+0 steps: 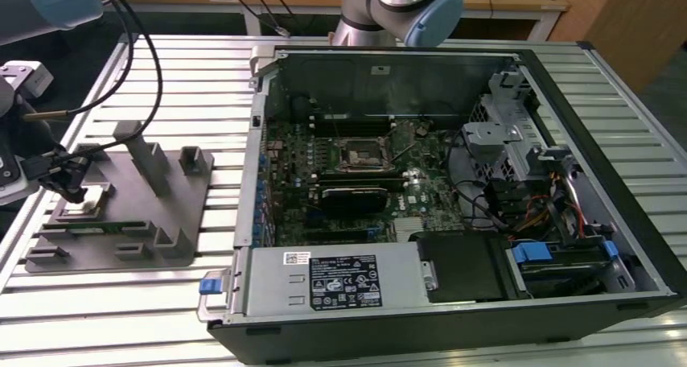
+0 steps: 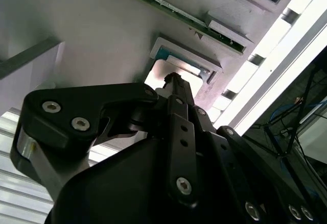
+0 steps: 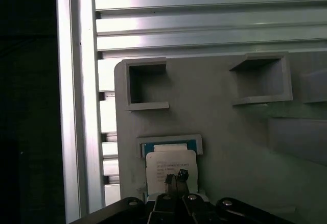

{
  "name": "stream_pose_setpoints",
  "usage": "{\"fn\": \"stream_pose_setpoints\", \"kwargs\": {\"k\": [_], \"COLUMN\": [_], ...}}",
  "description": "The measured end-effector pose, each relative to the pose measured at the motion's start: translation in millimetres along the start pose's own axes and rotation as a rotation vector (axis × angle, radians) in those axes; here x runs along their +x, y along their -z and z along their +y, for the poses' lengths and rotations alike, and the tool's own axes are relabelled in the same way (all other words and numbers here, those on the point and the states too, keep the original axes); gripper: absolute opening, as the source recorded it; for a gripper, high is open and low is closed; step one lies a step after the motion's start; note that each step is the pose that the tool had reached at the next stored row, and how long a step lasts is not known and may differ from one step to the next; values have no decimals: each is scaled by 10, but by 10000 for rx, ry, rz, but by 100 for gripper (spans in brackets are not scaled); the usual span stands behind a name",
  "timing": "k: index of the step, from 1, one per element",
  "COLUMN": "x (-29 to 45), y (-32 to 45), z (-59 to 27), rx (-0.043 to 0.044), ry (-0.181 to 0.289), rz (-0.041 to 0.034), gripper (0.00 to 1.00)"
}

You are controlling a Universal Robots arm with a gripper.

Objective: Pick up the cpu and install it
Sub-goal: 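Pick up the cpu and move it towards the insertion slot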

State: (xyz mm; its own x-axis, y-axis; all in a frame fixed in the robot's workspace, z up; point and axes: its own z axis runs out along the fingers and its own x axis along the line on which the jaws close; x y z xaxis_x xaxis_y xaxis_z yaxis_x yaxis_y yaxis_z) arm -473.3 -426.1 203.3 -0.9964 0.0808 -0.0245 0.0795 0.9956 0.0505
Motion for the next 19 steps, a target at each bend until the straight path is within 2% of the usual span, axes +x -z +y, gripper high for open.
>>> {"fn": "stream_pose_setpoints", "kwargs": {"k": [15,16,17,18,19], "x": [4,4,4,4,4], "y": [-26,-26,-26,-26,-26], "z": [29,29,29,29,30], "rx": [-2,-2,-2,-2,-2], "ry": [0,0,0,0,0], "rz": [1,1,1,1,1], "gripper": [11,11,17,17,23]}}
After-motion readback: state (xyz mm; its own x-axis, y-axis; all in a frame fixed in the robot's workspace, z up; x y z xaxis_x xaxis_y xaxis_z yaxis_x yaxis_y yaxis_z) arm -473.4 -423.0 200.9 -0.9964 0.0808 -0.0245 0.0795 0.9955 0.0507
